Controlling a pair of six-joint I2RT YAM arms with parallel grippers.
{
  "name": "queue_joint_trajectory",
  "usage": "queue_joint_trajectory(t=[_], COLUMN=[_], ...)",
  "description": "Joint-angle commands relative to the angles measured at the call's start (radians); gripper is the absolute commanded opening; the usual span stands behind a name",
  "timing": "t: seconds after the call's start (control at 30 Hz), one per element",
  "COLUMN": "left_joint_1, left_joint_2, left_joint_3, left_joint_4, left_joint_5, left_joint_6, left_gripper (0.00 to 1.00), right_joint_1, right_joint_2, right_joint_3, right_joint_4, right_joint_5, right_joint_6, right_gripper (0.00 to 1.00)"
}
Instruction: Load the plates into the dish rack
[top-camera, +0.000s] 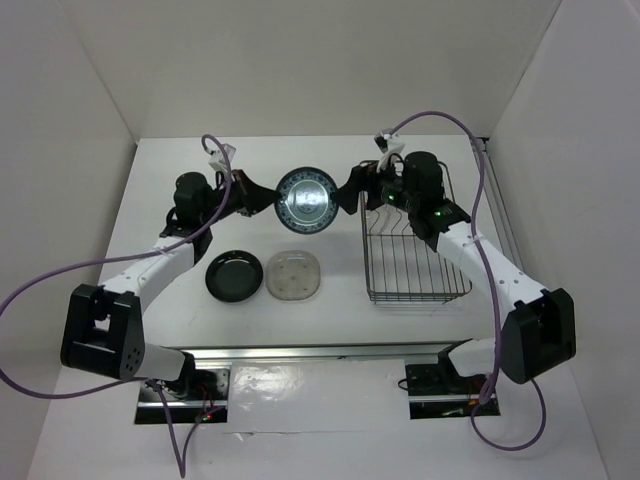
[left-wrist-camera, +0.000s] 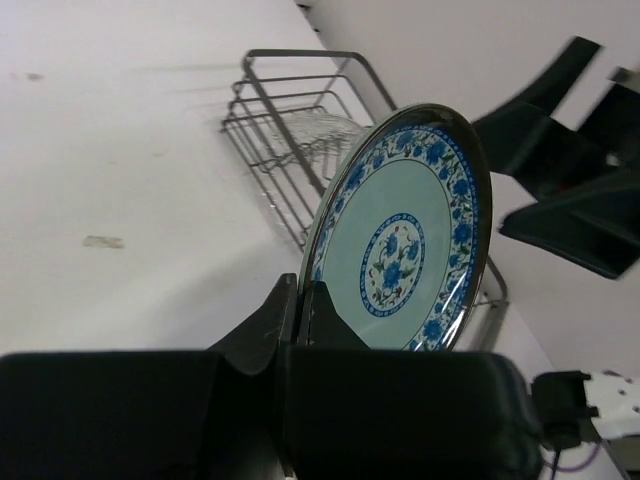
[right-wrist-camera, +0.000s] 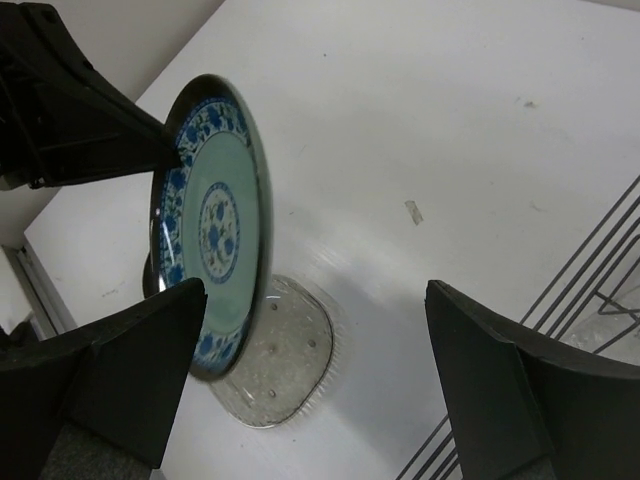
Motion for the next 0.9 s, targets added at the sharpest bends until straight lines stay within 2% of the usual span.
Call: queue_joint_trajectory(t=[0.0, 0.03, 0.07, 0.17, 0.23, 0.27, 0.3, 0.33, 0.43, 0.47, 0.53, 0.57, 0.6, 0.63, 0.7, 0.73, 0.83, 0.87], left_joint_1=[-0.011, -0.011, -0.011, -0.011, -0.011, -0.011, -0.020, -0.020, -0.020, -0.020, -0.020, -0.020, -0.020, -0.020, -0.020, -0.020, -0.029, -0.038], left_joint_2=[-0.030, -0.030, -0.030, -0.020, -0.008, -0.007, 0.005, 0.005, 0.026, 0.035, 0.048, 0.048, 0.048, 0.048, 0.048, 0.048, 0.063, 0.072], left_joint_3=[-0.014, -0.014, -0.014, -0.014, -0.025, -0.025, -0.025, -0.012, -0.001, 0.010, 0.010, 0.019, 0.034, 0.044, 0.053, 0.064, 0.093, 0.119], left_joint_4=[0.220, 0.237, 0.247, 0.270, 0.292, 0.292, 0.292, 0.263, 0.243, 0.219, 0.203, 0.183, 0.127, 0.093, 0.025, -0.036, -0.111, -0.183], left_joint_5=[0.116, 0.125, 0.137, 0.159, 0.159, 0.168, 0.168, 0.168, 0.145, 0.136, 0.107, 0.091, 0.059, 0.035, -0.042, -0.062, -0.139, -0.160], left_joint_6=[-0.047, -0.062, -0.062, -0.080, -0.093, -0.093, -0.093, -0.093, -0.084, -0.084, -0.084, -0.084, -0.070, -0.070, -0.039, -0.039, -0.028, -0.015], left_gripper=[0.00, 0.00, 0.00, 0.00, 0.00, 0.00, 0.00, 0.00, 0.00, 0.05, 0.21, 0.34, 0.92, 1.00, 1.00, 1.00, 1.00, 1.00], right_joint_1=[-0.006, -0.006, -0.006, -0.006, -0.006, -0.006, -0.006, -0.006, -0.015, -0.015, -0.015, -0.025, -0.025, -0.025, -0.025, -0.025, -0.034, -0.034], right_joint_2=[0.025, 0.025, 0.036, 0.054, 0.065, 0.074, 0.074, 0.074, 0.062, 0.050, 0.031, 0.010, -0.006, -0.026, -0.094, -0.118, -0.210, -0.243], right_joint_3=[0.033, 0.033, 0.033, 0.022, 0.022, 0.022, 0.034, 0.034, 0.044, 0.044, 0.054, 0.068, 0.082, 0.082, 0.091, 0.091, 0.091, 0.091], right_joint_4=[0.095, 0.104, 0.104, 0.135, 0.144, 0.144, 0.144, 0.135, 0.123, 0.112, 0.100, 0.065, 0.045, 0.022, -0.054, -0.075, -0.132, -0.149], right_joint_5=[-0.043, -0.052, -0.052, -0.063, -0.091, -0.091, -0.091, -0.091, -0.078, -0.078, -0.046, -0.022, 0.010, 0.109, 0.232, 0.371, 0.547, 0.666], right_joint_6=[0.013, 0.013, 0.025, 0.050, 0.059, 0.070, 0.070, 0.085, 0.095, 0.095, 0.108, 0.108, 0.108, 0.108, 0.084, 0.084, 0.073, 0.073], right_gripper=[0.96, 0.95, 0.85, 0.75, 0.51, 0.29, 0.12, 0.00, 0.00, 0.00, 0.00, 0.00, 0.00, 0.00, 0.00, 0.00, 0.00, 0.00])
